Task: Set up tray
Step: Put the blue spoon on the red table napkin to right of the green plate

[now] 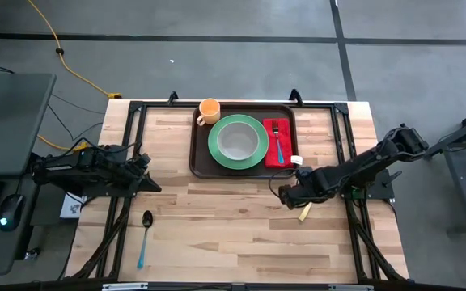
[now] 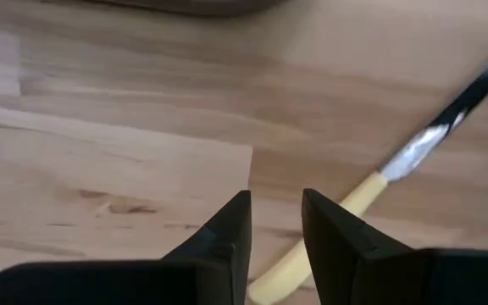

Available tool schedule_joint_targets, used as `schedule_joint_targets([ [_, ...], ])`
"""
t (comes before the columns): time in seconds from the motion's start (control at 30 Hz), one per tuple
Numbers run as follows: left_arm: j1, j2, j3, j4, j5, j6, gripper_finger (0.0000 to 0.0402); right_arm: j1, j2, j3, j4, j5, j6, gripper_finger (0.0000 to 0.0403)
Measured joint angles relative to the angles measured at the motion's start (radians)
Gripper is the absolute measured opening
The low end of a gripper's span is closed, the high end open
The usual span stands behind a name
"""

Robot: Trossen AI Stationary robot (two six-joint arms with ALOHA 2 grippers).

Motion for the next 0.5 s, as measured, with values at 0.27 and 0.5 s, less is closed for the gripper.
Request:
schedule_joint_targets([
  [0.27,0.0,0.0,0.0,0.0,-0.006,0.003,0.0056,0.056,0.0,0.0,-0.004,0.121,-0.087,0.0085],
  [0.5,0.0,0.0,0.0,0.0,-0.015,0.003,0.0056,0.114,0.0,0.0,0.007,0.252,-0.182,0.0085],
])
